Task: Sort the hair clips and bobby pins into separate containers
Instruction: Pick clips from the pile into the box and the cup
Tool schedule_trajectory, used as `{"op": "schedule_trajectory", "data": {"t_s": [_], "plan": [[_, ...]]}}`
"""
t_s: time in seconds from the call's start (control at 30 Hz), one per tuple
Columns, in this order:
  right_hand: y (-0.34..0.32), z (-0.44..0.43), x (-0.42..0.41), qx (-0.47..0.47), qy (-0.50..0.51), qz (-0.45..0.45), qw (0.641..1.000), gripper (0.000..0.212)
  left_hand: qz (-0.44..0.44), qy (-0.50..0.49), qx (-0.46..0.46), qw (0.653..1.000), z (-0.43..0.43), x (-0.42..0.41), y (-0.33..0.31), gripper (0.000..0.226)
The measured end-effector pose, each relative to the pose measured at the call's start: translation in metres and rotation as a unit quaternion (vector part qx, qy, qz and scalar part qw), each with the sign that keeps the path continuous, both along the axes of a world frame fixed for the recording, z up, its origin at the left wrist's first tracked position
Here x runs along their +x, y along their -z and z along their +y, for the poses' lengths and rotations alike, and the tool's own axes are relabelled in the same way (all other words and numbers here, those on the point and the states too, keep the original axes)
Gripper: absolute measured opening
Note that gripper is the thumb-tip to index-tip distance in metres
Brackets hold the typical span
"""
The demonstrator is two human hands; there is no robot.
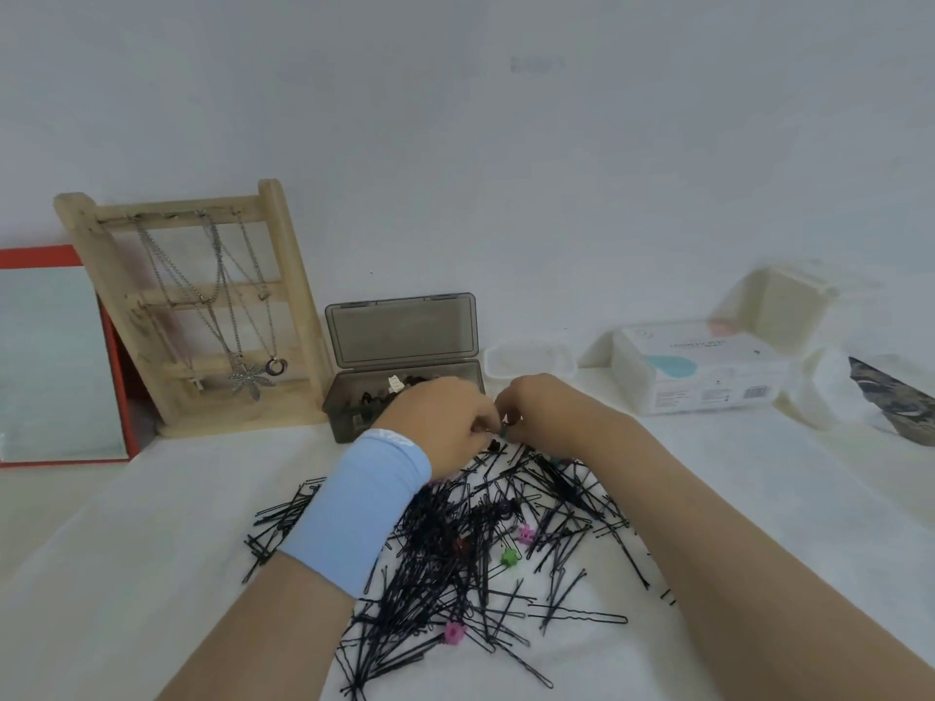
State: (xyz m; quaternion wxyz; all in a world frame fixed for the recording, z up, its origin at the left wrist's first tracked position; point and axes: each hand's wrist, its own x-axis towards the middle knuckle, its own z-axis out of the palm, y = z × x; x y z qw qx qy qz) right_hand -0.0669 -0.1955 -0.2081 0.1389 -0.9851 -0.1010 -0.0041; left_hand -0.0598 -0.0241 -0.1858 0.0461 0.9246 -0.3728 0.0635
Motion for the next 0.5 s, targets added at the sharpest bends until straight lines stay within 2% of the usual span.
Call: {"op": "schedule_trajectory", "data": {"t_s": [0.1,0.17,0.27,0.37,0.5], "plan": [[-0.012,0.0,-0.004,-0.017,0.007,0.018,1.0,0.018,-0.021,0.013,0.061,0.998,-0.011,0.004,0.01,0.03],[-0.019,-0.003,-0.006,-0.016,0.01,0.024,1.0,0.017,-0.064,0.021,0.095,0.993,-0.016,0.006,0.011,0.03],[-0.023,-0.006,-0.008,0.014,0.017,0.014,1.0,0.025,-0.123,0.024,0.151,0.98,-0.021,0.005,0.009,0.027],[-0.02,-0.004,-0.008,0.004,0.008,0.013,1.0,0.031,-0.118,0.005,0.196,0.973,-0.024,0.006,0.011,0.027],[-0.01,0.001,-0.003,-0.012,0.0,0.031,0.999,0.012,-0.123,0.004,0.213,0.969,-0.027,0.007,0.014,0.025]]}}
